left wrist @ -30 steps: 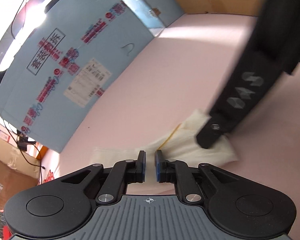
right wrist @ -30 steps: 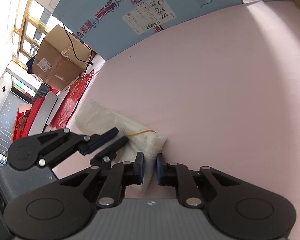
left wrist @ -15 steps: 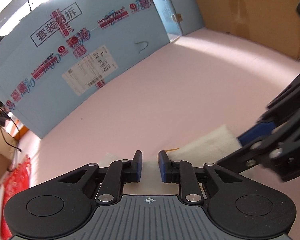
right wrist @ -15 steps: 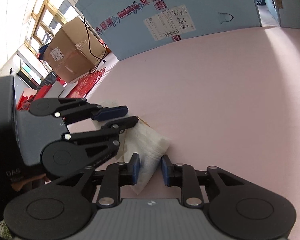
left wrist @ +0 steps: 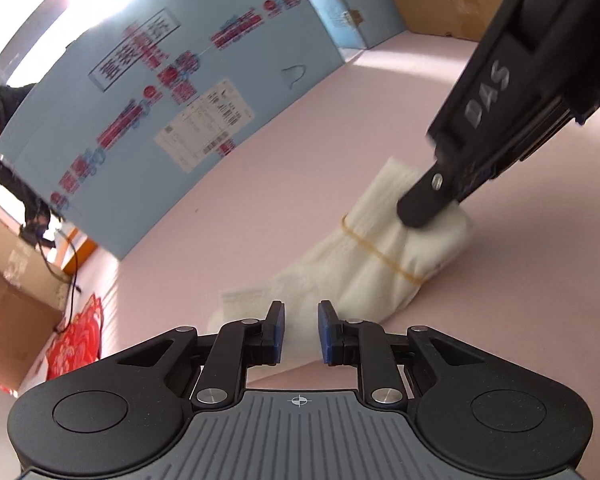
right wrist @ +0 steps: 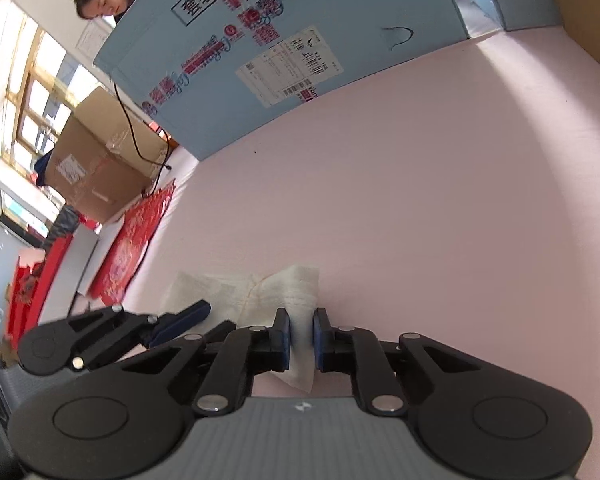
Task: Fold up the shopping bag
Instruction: 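Press the banded bundle flat with the right gripper beside the left gripper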
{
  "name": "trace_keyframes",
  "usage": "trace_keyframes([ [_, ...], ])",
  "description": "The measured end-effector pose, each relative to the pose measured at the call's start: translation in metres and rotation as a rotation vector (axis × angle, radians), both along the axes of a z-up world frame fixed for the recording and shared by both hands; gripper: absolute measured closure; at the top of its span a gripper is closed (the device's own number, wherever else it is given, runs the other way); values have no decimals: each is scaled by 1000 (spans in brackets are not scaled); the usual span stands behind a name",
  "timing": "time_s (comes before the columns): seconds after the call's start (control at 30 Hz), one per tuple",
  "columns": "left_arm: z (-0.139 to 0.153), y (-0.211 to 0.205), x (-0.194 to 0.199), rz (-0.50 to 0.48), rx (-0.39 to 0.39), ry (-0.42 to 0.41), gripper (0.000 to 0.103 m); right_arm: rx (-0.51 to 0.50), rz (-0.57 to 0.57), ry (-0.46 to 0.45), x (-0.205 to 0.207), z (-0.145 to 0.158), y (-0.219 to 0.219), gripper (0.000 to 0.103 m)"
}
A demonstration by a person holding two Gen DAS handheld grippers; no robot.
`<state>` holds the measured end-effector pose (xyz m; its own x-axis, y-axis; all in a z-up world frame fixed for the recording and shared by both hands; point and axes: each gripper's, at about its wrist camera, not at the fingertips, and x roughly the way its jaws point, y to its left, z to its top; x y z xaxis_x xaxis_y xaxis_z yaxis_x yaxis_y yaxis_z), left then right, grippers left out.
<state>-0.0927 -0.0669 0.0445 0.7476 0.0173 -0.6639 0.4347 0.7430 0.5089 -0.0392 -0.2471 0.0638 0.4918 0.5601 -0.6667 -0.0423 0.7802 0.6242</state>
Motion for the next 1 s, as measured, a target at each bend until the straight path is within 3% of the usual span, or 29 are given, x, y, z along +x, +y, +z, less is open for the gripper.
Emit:
trace_keyframes([
  [0.1,10,10,-4,26,-33,-17,83,89,-82,70,4,-8,-9,91],
  [0.2,29,14,-8,7,-194,-12,83,161,-157,138,7,-15,-15,91],
  [0.3,42,14,-2,-11,-379,50,83,154,-165,138,6,-16,-11,91],
  [0.37,36,9,9,-22,-424,119,83,144,-156,129,4,-15,-6,91],
  [0.47,16,0,19,10,-380,175,83,120,-139,134,1,-14,1,91],
  [0.7,6,-14,5,-10,-137,79,74,85,-143,128,-8,-13,2,92],
  [0.83,-4,-1,3,38,-4,51,74,96,-177,126,-11,-14,-3,93],
  [0.93,-1,16,8,102,11,25,74,98,-198,133,-12,-16,-10,93],
  [1.0,10,22,6,95,-73,6,74,127,-197,150,-12,-20,-13,93],
])
